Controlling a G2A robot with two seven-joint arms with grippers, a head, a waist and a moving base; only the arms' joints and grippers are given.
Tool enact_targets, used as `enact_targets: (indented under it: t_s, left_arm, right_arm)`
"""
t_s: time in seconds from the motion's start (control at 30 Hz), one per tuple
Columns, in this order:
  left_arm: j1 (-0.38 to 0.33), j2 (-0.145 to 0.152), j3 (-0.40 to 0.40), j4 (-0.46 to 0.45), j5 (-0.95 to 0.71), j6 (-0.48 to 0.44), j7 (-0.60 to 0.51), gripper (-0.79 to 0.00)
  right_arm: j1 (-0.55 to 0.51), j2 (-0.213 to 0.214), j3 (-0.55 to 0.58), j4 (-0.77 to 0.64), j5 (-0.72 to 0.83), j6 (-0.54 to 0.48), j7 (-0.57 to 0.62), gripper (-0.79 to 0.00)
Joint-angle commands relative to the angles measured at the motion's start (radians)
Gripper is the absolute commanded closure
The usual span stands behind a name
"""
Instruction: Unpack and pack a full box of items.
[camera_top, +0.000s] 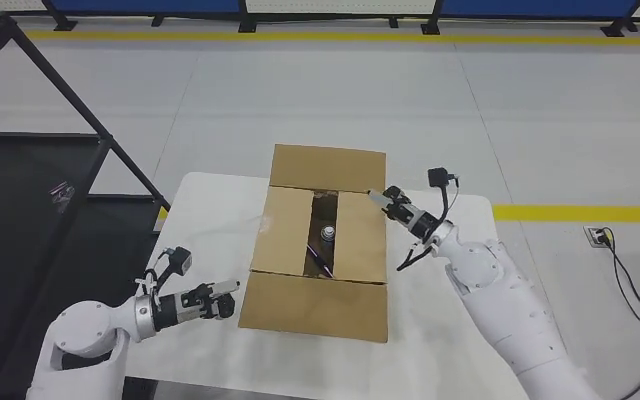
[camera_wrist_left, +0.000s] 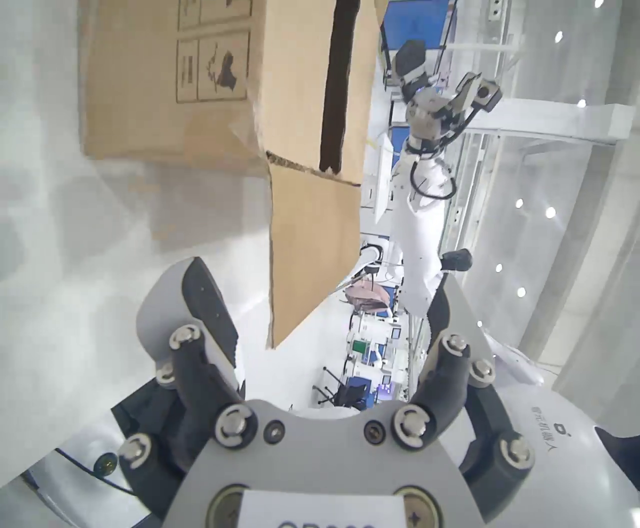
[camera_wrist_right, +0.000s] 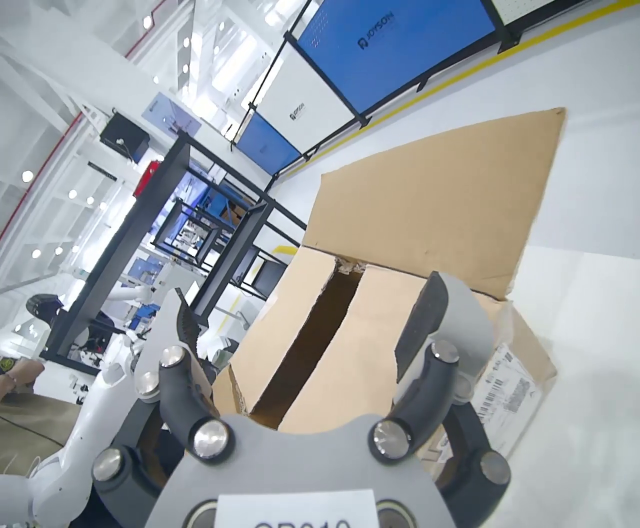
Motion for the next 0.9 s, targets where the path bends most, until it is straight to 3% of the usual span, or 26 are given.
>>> enact_targets:
  t_s: [0.0, 0.2, 0.43, 0.87]
  left_arm:
    - [-0.008, 0.000, 0.035, 0.019, -0.009, 0.005, 0.007, -0.785]
    - [-0.043, -0.001, 0.103, 0.072, -0.092, 0.048, 0.016, -0.785]
    - [-0.054, 0.004, 0.118, 0.097, -0.181, 0.075, 0.035, -0.785]
    - [-0.061, 0.012, 0.149, 0.053, -0.304, 0.138, 0.126, -0.785]
  right_arm:
    - [0.008, -0.007, 0.004, 0.023, 0.024, 0.030, -0.037, -0.785]
    - [0.072, -0.033, -0.020, 0.123, 0.020, 0.135, -0.101, -0.785]
    - [0.174, -0.081, -0.077, 0.290, 0.024, 0.214, -0.128, -0.785]
    - [0.332, -0.191, -0.124, 0.631, 0.195, 0.095, -0.037, -0.785]
